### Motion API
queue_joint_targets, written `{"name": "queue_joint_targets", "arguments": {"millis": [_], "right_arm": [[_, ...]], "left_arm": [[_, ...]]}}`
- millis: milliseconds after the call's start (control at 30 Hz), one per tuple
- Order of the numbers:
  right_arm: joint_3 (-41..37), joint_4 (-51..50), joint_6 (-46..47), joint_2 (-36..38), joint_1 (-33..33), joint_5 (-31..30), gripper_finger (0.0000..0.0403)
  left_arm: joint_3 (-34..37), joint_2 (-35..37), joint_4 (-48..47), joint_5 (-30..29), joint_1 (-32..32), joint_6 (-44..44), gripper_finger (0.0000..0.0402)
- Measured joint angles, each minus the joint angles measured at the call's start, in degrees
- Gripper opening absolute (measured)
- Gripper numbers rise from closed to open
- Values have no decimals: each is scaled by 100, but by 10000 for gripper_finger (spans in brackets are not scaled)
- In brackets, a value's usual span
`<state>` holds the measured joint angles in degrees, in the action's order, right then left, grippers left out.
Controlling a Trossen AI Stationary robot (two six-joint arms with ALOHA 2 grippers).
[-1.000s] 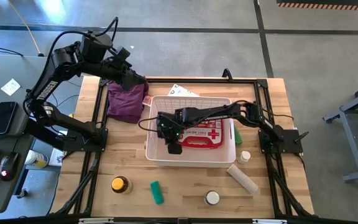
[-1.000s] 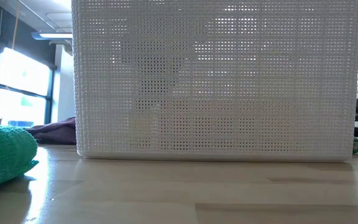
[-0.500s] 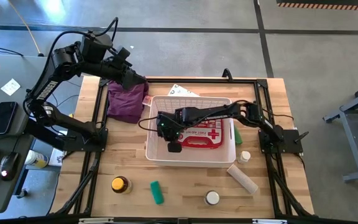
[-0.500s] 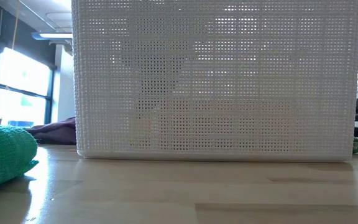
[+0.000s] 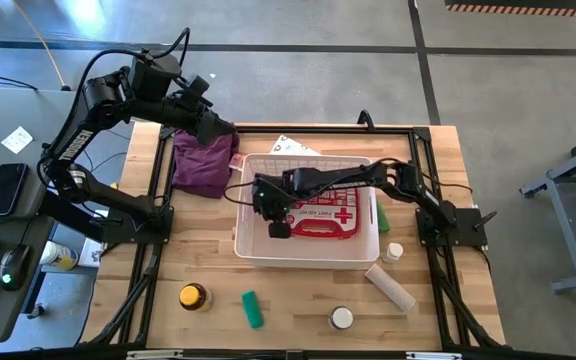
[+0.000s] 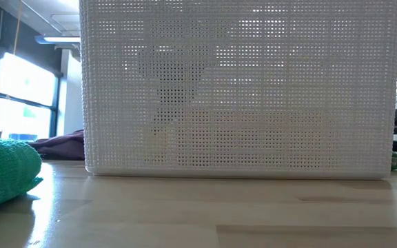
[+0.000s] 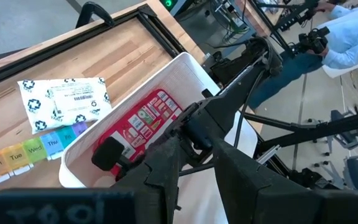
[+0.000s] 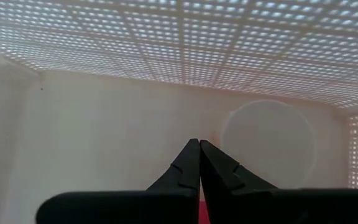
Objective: Pick & place medical supplies in basket/bin
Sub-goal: Put the orange medicine bottle into the white bin
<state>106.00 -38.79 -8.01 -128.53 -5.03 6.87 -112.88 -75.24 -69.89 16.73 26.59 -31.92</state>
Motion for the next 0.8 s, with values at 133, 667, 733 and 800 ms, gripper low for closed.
{"name": "queue_joint_targets", "arguments": {"millis": [133, 667, 733, 800], "right_arm": [[0, 40, 6, 0, -66, -28, 0], [4, 331, 79, -152, -143, -384, 0], [3, 344, 82, -155, -143, -479, 0], [0, 380, 83, -158, -147, -591, 0]], "left_arm": [[0, 0, 0, 0, 0, -5, 133], [0, 0, -4, 4, 2, -90, 133], [0, 0, -4, 4, 0, -90, 133], [0, 0, -4, 7, 1, -90, 133]]}}
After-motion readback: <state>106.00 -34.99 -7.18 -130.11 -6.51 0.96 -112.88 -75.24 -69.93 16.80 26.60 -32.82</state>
